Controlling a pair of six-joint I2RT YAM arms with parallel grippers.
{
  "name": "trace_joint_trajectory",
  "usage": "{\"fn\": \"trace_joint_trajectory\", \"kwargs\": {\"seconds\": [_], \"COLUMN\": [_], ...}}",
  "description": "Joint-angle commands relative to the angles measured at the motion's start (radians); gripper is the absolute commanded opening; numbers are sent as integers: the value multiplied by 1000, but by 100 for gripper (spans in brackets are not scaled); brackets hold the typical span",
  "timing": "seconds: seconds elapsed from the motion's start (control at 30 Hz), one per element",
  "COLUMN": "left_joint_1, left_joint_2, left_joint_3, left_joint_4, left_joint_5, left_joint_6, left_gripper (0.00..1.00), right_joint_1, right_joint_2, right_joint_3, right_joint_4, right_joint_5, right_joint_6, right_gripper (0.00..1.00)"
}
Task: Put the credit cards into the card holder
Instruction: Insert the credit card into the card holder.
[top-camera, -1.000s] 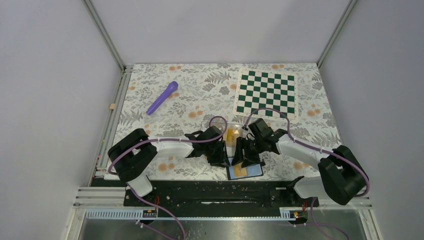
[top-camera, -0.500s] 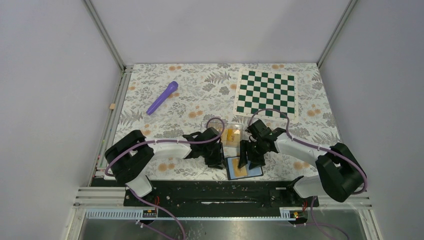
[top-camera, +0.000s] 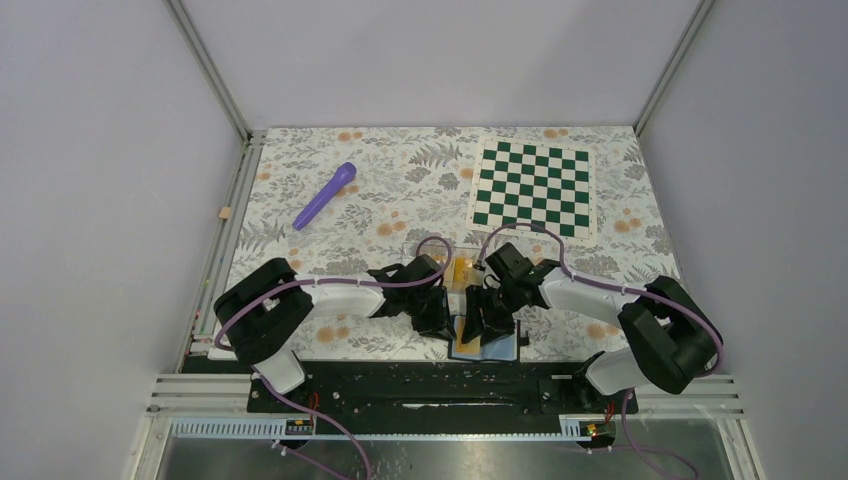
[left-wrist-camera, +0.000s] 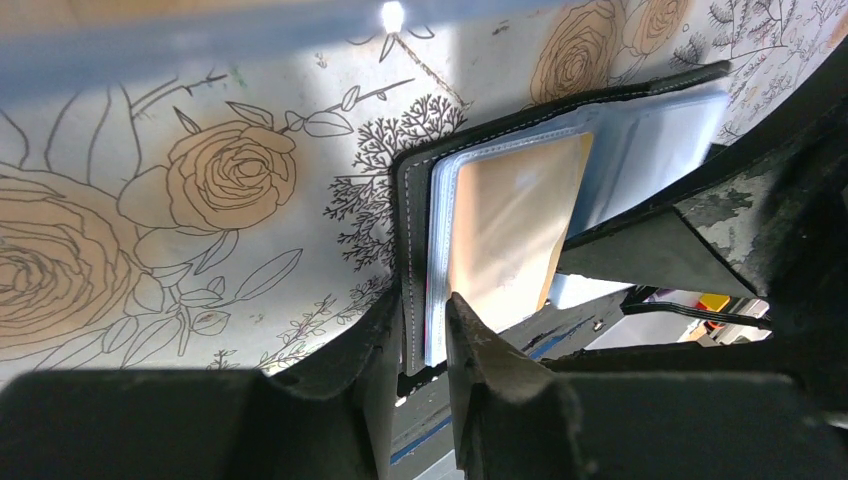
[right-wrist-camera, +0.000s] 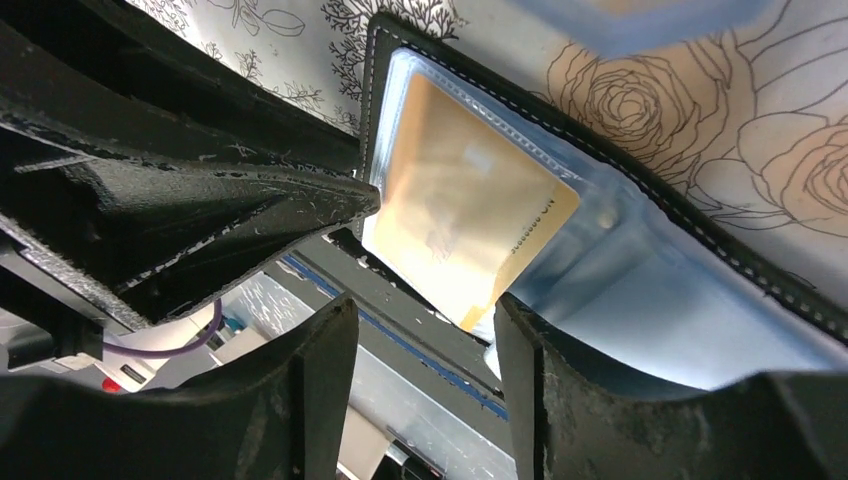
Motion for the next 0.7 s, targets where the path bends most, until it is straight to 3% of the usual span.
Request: {"fn": "trace_joint_trajectory", "kwargs": {"seconds": [0.0,0.27,0.53,0.67], "left_joint_1": [-12,-12,-10,-7], "left_joint_2": [15,-120,-135,-74], "left_joint_3": [25,47,29,24], "left_joint_4": [-11,-145,16,100], "left_joint_5": [-14,-133,4,62], "left_joint_6": [12,35,17,2], "left_gripper": [24,36,40,40], "right_joint_1": [22,26,26,26], "right_joint_2": [18,-54,-167,-157], "right_joint_3": [16,44,-13,-30], "right_joint_4": [58,-109,-127,-127], "right_joint_5": [-65,93,132,150], "right_joint_6": [13,-21,13,7], "right_gripper": [59,65,65,55]}}
